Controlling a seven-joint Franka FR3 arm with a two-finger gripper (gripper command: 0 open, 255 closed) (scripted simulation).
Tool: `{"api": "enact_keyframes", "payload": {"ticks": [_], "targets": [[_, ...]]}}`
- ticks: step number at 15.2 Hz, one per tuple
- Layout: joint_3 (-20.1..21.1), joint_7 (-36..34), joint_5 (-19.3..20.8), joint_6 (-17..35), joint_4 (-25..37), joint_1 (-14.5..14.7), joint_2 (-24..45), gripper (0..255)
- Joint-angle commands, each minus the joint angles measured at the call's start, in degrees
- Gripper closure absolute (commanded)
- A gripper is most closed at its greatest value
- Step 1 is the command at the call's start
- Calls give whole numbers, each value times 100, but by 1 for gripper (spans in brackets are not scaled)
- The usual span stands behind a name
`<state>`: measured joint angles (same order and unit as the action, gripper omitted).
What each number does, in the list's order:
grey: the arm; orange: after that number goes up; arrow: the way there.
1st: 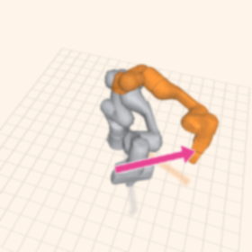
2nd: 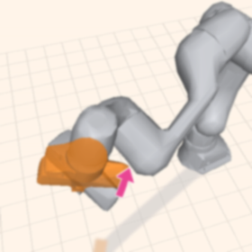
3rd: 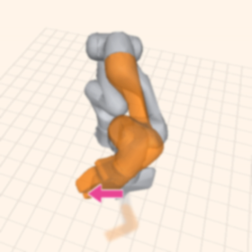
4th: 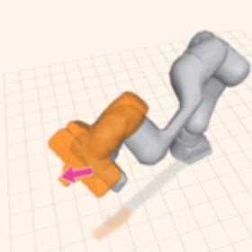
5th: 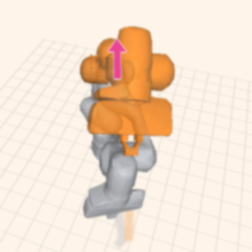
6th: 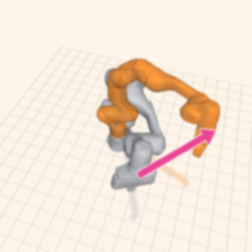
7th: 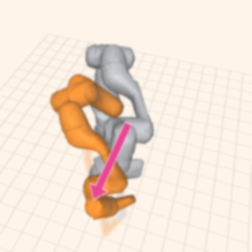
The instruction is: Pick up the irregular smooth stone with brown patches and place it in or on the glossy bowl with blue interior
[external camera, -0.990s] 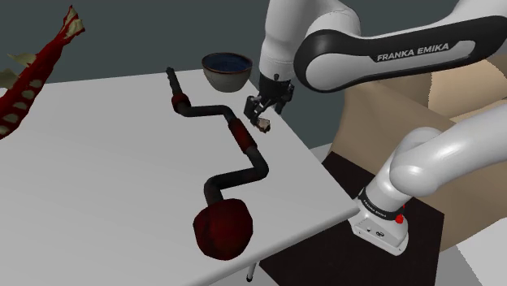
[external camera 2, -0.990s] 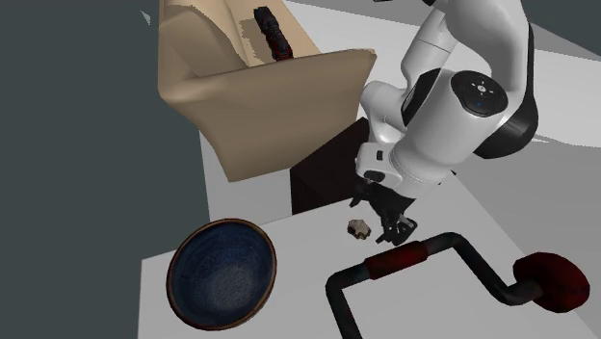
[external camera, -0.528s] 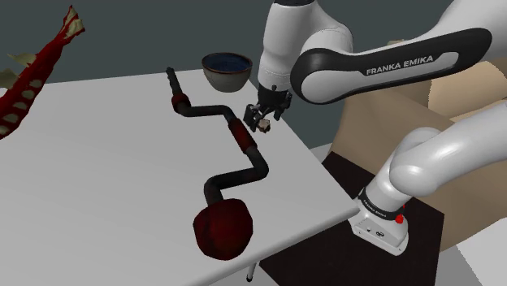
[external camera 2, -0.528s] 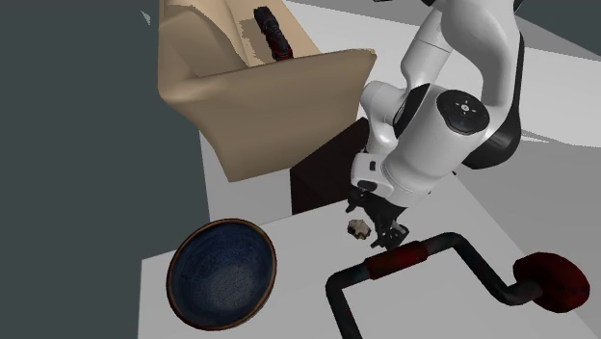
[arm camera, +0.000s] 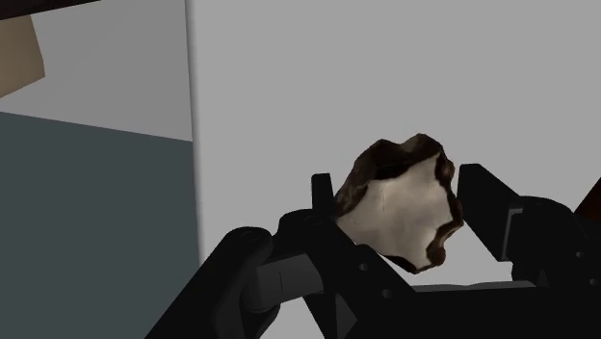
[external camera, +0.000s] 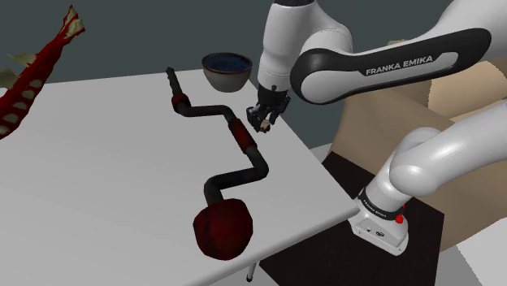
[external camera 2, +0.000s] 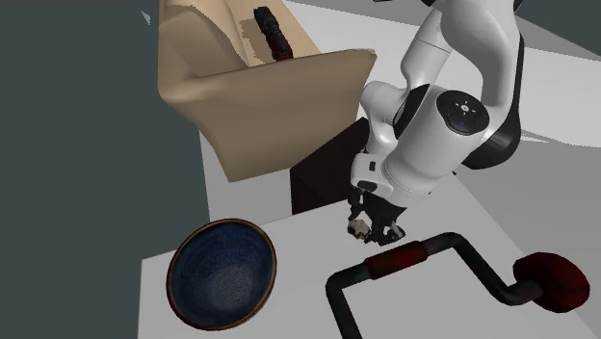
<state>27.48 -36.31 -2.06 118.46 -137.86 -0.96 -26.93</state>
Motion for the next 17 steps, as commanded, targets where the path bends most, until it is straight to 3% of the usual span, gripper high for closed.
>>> {"api": "enact_keyframes", "payload": {"ticks": [1, 7, 17], "targets": [[0, 0, 0, 0, -1, 0, 1, 255], [0, 0, 0, 1, -1, 0, 1, 255], [-135, 131, -2, -784, 657, -8, -138, 255]]}}
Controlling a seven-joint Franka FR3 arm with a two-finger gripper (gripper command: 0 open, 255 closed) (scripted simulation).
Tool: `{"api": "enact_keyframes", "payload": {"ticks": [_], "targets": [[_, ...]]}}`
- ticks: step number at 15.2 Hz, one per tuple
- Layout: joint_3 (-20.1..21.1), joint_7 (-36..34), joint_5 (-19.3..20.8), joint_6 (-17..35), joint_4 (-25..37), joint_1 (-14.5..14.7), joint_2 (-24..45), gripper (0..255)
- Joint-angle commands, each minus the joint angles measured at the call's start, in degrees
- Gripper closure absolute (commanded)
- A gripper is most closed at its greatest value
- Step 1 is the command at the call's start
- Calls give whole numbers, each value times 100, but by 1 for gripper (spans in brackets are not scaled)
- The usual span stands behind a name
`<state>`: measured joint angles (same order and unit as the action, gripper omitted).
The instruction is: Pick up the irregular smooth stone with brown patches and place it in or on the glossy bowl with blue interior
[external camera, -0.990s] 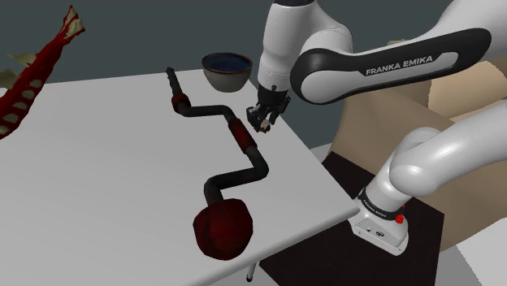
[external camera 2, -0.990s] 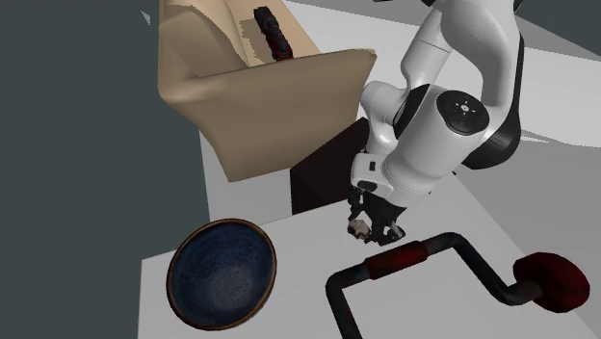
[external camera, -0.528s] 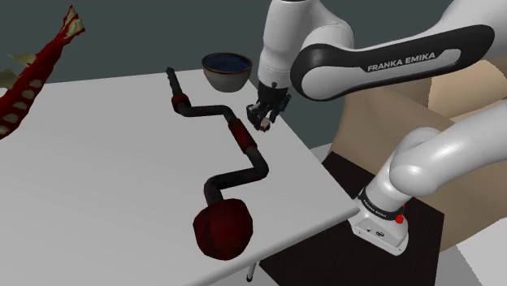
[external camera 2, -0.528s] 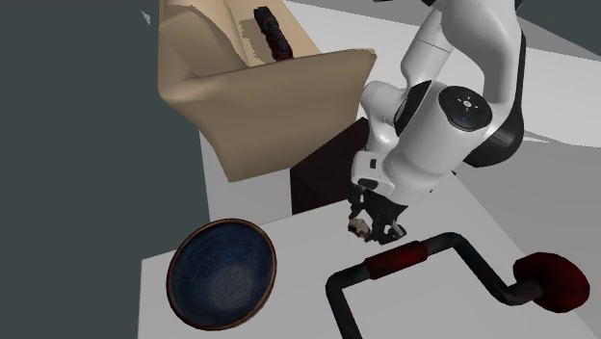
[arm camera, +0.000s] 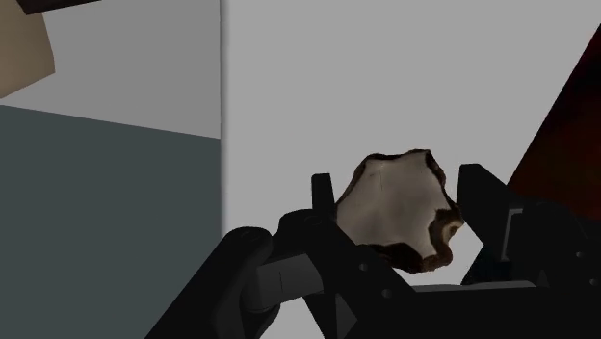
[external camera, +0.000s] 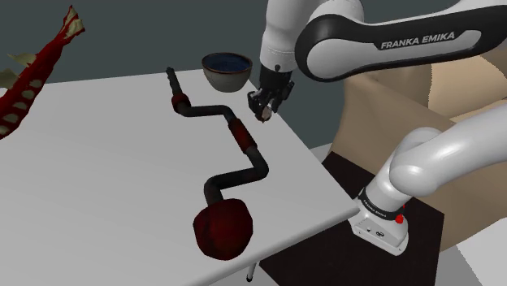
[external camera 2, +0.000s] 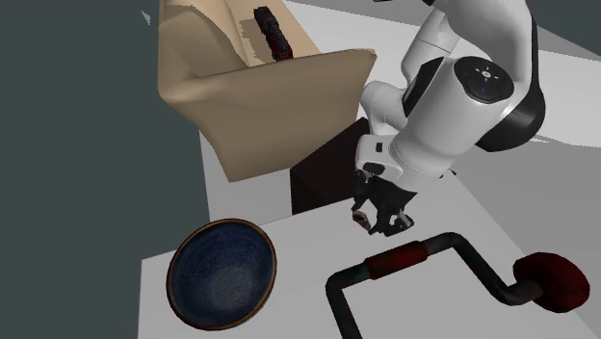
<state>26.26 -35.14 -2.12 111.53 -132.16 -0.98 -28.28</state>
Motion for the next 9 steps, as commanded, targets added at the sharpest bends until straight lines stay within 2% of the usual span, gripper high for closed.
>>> {"api": "enact_keyframes", "payload": {"ticks": [1, 9], "targets": [[-25, 24, 7, -167, 158, -8, -9, 255], [-100, 97, 38, -773, 768, -40, -8, 255]]}}
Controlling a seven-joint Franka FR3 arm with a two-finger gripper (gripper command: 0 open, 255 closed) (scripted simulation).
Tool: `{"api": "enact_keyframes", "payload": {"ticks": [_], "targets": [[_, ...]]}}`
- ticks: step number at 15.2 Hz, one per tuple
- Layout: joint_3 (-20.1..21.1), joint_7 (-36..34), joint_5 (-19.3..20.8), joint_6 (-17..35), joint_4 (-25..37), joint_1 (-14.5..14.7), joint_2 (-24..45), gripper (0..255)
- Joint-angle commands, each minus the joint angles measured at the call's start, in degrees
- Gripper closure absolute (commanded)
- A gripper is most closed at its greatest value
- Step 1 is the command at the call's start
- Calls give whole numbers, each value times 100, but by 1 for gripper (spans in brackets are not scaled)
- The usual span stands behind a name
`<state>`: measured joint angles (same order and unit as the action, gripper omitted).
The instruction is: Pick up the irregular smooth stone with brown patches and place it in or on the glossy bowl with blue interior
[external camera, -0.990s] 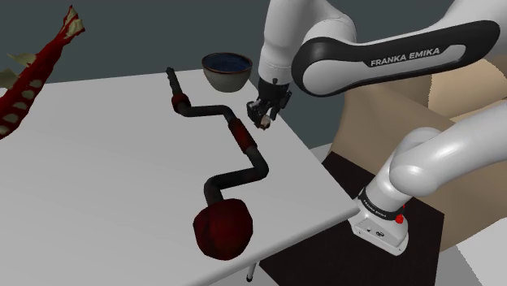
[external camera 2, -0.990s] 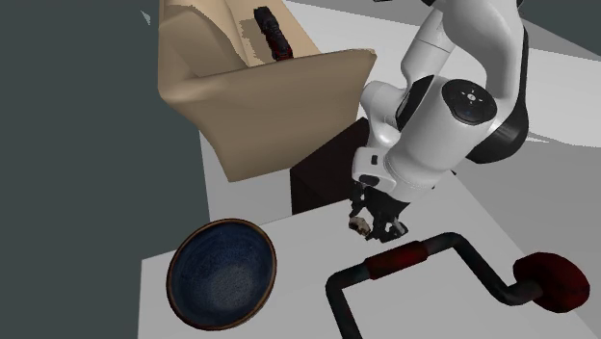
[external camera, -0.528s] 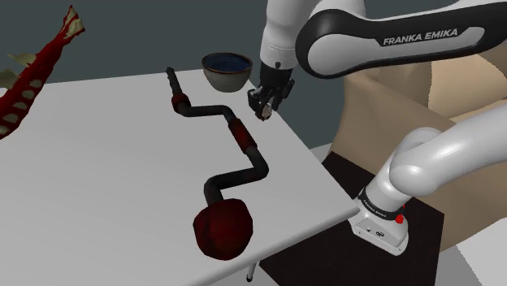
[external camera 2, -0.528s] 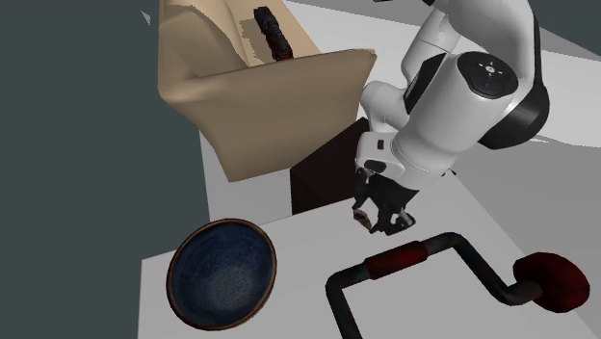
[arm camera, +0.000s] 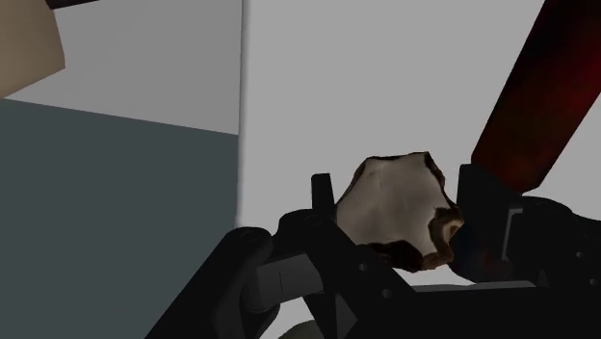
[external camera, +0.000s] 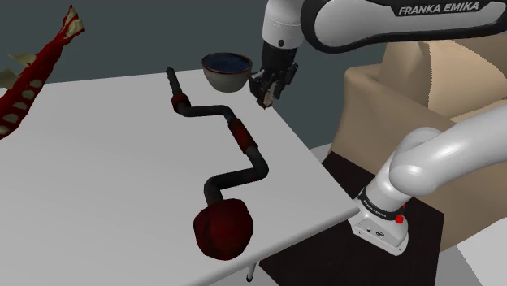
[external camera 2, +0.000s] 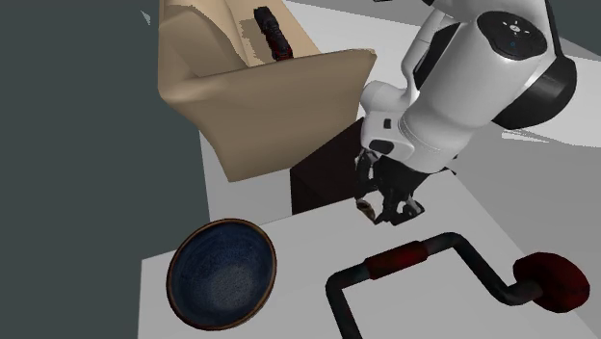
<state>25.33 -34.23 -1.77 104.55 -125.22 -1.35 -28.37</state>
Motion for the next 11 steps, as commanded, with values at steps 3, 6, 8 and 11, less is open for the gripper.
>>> {"api": "enact_keyframes", "payload": {"ticks": [3, 6, 8, 11], "targets": [[-29, 29, 20, -299, 321, -19, 23, 255], [-46, 49, 39, -523, 577, -37, 56, 255], [-55, 60, 53, -672, 754, -49, 85, 255], [-66, 75, 76, -895, 1029, -69, 138, 255]]}}
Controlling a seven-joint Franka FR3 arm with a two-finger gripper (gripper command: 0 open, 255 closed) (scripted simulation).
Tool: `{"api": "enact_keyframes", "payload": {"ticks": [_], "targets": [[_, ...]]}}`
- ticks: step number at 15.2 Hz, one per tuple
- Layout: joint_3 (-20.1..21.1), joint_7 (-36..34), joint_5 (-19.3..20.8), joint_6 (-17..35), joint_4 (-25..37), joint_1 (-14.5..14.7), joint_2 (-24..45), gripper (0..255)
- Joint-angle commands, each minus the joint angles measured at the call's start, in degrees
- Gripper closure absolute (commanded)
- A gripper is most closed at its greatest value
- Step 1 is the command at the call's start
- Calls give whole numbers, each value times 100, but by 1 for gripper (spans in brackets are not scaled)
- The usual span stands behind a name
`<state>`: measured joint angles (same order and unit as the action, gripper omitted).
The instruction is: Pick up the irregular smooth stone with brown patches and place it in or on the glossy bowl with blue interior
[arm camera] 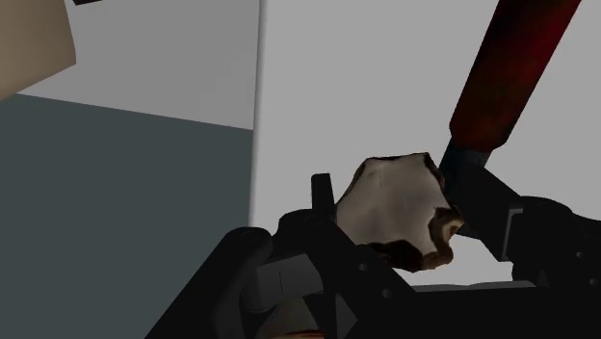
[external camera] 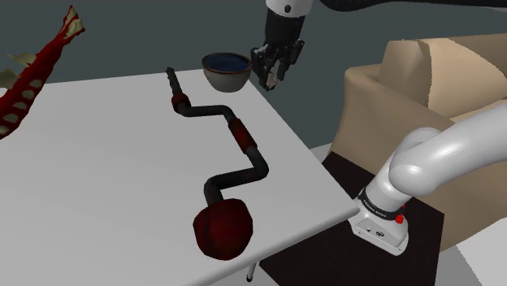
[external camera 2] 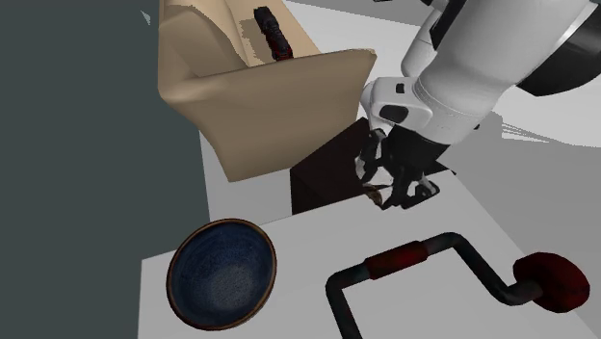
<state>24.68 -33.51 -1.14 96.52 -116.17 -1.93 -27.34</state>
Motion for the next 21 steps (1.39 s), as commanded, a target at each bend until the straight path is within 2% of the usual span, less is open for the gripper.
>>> {"api": "enact_keyframes", "payload": {"ticks": [1, 3, 12, 17, 21], "targets": [[-3, 8, 21, -167, 218, -18, 55, 255], [-6, 13, 33, -272, 351, -28, 84, 255], [-116, 367, 674, -144, 1808, -463, 1741, 255], [-141, 504, 1084, -303, 2967, -569, 2807, 255], [-172, 623, 1455, -602, 4183, -531, 3784, 255]]}}
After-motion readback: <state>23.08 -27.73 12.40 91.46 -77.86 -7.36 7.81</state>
